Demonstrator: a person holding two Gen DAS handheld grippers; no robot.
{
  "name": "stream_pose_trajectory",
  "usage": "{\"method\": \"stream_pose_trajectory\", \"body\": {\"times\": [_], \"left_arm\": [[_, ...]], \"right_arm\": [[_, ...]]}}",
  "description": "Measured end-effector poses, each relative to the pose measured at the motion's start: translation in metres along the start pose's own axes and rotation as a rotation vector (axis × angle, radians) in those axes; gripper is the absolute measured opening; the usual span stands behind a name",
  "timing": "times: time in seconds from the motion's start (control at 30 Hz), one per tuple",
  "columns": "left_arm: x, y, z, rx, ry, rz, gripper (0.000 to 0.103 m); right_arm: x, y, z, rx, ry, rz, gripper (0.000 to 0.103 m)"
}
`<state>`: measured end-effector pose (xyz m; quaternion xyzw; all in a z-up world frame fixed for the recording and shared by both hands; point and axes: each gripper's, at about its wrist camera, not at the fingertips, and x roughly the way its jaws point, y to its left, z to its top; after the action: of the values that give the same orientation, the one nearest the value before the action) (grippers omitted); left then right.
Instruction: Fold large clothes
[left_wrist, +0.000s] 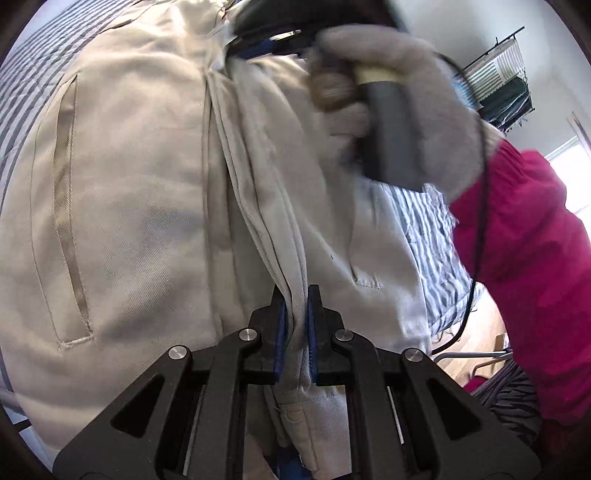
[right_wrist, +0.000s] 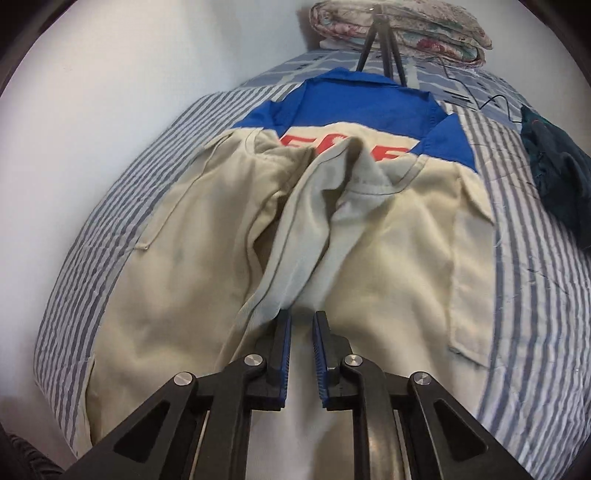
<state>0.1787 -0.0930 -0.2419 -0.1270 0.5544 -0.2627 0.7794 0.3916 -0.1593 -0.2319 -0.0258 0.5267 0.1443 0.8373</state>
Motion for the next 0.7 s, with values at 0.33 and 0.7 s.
{"method": "stream_pose_trajectory", "body": {"times": [0.33, 0.7], "left_arm": [[-0.003, -0.012, -0.011, 0.024, -0.007, 0.013, 0.007], [-0.059, -0.019, -0.039, 0.079, -0.091, 0.014, 0.007]], "right_arm": [[-0.106, -0.028, -0.044, 0.062, -0.11, 0.102, 0.02], [-0.096, -0.024, -0.162, 0.015, -0.035, 0.061, 0.021]]}}
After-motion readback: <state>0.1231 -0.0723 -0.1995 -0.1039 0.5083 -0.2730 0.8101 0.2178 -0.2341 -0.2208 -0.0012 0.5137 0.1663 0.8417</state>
